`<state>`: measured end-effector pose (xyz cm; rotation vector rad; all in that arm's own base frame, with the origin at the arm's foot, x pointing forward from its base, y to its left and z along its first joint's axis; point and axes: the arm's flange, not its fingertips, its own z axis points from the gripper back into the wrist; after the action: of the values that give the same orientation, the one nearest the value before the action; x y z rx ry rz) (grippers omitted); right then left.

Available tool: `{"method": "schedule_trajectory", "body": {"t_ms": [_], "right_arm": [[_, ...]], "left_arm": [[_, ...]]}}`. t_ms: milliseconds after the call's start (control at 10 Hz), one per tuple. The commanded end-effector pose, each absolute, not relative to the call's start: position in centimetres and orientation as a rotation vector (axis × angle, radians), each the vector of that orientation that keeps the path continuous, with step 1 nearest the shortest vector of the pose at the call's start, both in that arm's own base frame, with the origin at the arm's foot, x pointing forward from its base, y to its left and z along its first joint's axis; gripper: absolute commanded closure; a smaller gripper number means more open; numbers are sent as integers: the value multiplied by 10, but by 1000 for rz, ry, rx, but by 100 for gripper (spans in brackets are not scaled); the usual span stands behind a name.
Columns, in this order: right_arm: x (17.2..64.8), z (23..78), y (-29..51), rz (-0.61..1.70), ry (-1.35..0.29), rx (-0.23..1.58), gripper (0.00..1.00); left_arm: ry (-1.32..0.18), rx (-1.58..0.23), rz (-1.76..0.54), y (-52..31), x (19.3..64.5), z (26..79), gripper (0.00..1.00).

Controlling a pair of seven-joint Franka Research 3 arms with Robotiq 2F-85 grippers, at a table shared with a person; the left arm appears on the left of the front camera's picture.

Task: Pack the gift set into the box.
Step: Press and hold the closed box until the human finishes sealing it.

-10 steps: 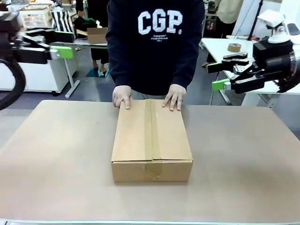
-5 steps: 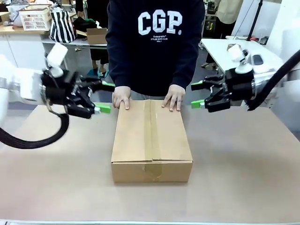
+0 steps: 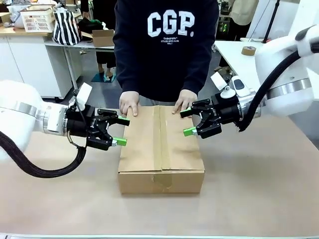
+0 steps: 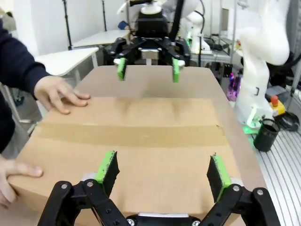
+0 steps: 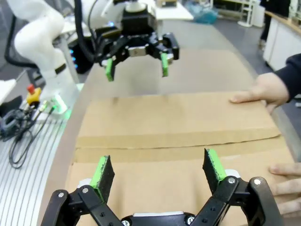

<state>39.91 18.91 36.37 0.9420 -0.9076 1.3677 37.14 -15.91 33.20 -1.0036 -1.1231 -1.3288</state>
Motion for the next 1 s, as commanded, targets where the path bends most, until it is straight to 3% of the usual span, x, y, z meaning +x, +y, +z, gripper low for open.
{"method": "schedule_trajectory", "body": {"t_ms": [0, 200, 300, 900], "right_arm": [[400, 364, 181, 1368, -869, 947, 0], [398, 360, 187, 1376, -889, 942, 0], [404, 361, 195, 1413, -849, 880, 0], [408, 300, 213, 1376, -793, 834, 0]], "left_arm": [[-1130, -991, -1386, -158, 369, 339, 0], [-1120, -1007, -1327, -160, 372, 330, 0], [-1095, -841, -1404, -160, 375, 330, 0], [-1079, -817, -1421, -181, 383, 304, 0]]}}
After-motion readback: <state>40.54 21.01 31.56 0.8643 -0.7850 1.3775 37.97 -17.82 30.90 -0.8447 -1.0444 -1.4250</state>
